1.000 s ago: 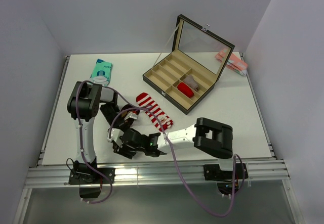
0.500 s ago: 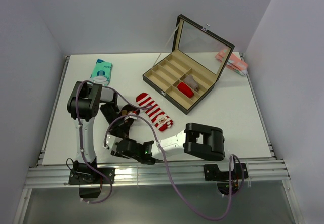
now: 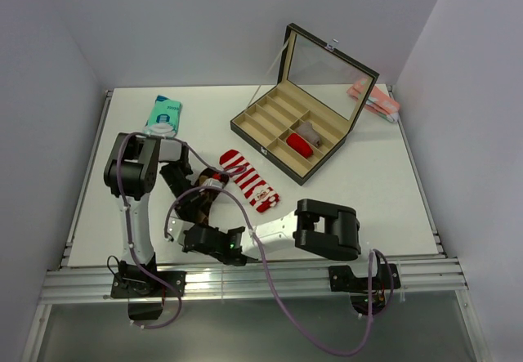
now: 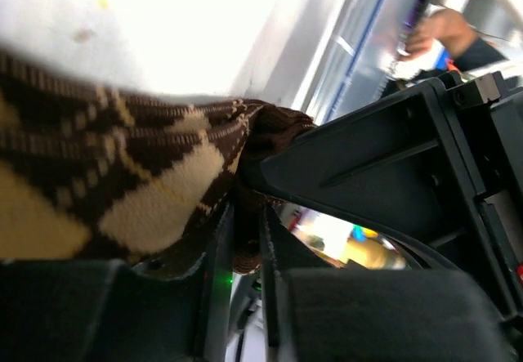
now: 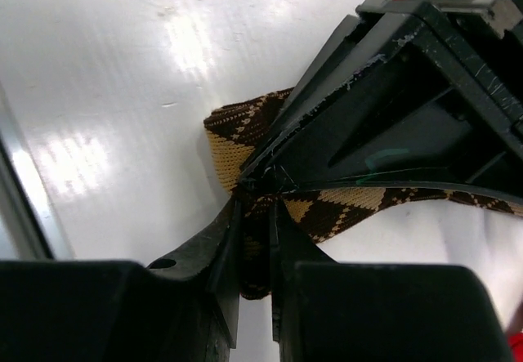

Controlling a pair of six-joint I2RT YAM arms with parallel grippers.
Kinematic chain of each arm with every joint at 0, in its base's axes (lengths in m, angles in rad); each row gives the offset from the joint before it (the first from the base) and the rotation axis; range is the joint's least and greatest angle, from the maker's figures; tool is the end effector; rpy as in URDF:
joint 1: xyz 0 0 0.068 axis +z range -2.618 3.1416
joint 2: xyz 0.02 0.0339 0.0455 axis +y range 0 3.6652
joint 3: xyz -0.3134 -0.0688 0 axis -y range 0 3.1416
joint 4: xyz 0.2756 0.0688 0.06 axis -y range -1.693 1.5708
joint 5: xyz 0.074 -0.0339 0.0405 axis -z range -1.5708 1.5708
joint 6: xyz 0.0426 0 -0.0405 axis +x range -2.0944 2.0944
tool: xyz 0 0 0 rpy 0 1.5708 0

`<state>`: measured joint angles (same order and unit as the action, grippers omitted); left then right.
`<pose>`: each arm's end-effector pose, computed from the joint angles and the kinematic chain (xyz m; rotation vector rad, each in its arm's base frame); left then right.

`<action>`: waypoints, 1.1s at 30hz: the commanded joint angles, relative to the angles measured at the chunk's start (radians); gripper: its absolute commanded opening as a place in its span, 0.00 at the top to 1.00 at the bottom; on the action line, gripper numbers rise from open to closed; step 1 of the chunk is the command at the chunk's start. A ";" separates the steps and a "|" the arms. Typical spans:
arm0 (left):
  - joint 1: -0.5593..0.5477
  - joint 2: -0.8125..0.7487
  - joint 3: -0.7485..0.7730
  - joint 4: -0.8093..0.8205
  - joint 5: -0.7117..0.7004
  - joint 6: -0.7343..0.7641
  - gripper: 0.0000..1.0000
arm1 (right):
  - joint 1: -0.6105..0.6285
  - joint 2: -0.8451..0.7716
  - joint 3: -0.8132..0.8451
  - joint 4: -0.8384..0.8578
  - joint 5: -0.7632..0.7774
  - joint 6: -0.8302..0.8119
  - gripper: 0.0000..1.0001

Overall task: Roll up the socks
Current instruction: Roll the sock at the center of the board.

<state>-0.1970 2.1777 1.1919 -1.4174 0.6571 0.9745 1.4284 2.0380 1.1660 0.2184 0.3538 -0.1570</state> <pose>0.3100 -0.0884 0.1018 -1.0111 -2.1692 1.1431 0.0820 0.4680 0.1516 -1.4229 1.6734 0.3266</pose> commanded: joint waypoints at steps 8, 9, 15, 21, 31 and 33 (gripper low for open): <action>0.099 -0.099 0.150 0.114 0.134 0.036 0.68 | -0.058 -0.081 -0.069 -0.191 -0.159 0.129 0.94; 0.113 -0.102 0.158 0.109 0.147 0.038 0.68 | -0.066 -0.091 -0.075 -0.189 -0.183 0.137 0.94; 0.218 -0.159 0.186 0.156 0.222 0.003 0.68 | -0.175 -0.104 -0.066 -0.241 -0.437 0.200 0.94; 0.310 -0.289 0.164 0.290 0.226 -0.077 0.68 | -0.338 -0.013 0.104 -0.460 -0.685 0.264 0.93; 0.323 -0.605 -0.079 0.540 0.097 0.001 0.62 | -0.511 0.177 0.334 -0.634 -1.174 0.378 0.90; 0.289 -0.694 -0.174 0.614 0.058 0.032 0.61 | -0.526 0.206 0.359 -0.640 -1.260 0.407 0.90</action>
<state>0.1265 1.5871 1.1149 -0.9276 0.7830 0.9310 0.9253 2.1857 1.4937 -0.3058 -0.7380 0.1913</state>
